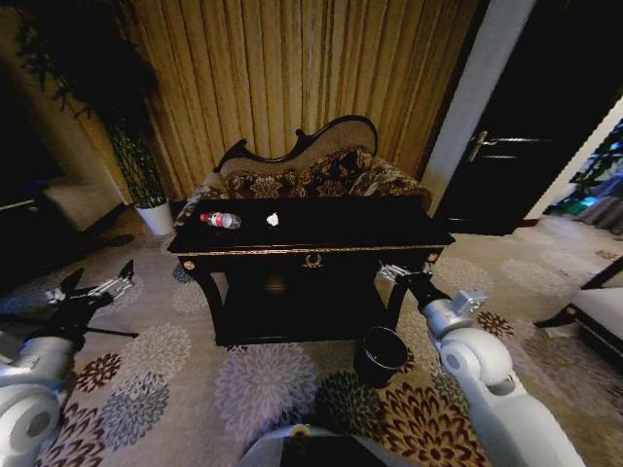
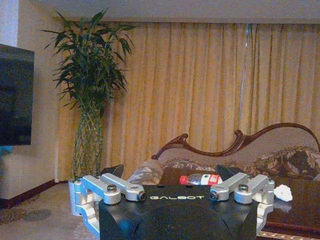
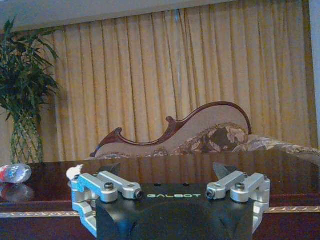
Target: Move to the front of the table and place the trash on the table into the trash bin.
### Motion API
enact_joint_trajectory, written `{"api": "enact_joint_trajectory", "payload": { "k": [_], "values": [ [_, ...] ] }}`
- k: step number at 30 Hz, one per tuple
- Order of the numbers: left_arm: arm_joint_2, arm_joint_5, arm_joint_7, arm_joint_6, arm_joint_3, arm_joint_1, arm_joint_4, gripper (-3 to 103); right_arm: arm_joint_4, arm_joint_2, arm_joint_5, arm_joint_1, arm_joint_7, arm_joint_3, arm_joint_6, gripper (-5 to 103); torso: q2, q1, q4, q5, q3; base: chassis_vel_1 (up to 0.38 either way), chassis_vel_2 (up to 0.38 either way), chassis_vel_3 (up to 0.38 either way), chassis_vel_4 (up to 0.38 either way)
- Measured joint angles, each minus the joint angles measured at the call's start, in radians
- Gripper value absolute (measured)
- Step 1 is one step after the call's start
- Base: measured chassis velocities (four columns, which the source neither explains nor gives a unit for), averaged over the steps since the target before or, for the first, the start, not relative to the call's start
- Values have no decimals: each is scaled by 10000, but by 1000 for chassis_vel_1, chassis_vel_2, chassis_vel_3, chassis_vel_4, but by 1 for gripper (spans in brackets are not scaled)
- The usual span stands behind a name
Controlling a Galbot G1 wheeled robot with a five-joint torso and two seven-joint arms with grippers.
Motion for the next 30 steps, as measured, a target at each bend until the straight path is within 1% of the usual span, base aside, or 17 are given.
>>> {"api": "enact_joint_trajectory", "payload": {
  "k": [3, 13, 20, 30],
  "values": [
    [-11, 5, 14, -25, 0, 15, -8, 100, -9, 8, 19, 20, -227, 29, 0, 100, 0, 0, 0, 0, 0, 0, 0, 0, 0],
    [-73, 45, 44, -59, 69, 46, -29, 100, -164, 75, 76, 90, -302, 24, 13, 100, 0, 0, 0, 0, 0, 0, 0, 0, 0],
    [-112, 98, 71, -253, 207, 40, -1, 100, -243, 56, 77, 153, -336, 17, 28, 100, -1, 0, 0, -1, 0, 0, 0, 0, 0],
    [-136, 121, 120, -319, 234, 53, 11, 100, -418, 36, 108, 249, -595, -1, 28, 100, 0, 0, 0, 0, 0, 0, 0, 0, 0]
  ]
}}
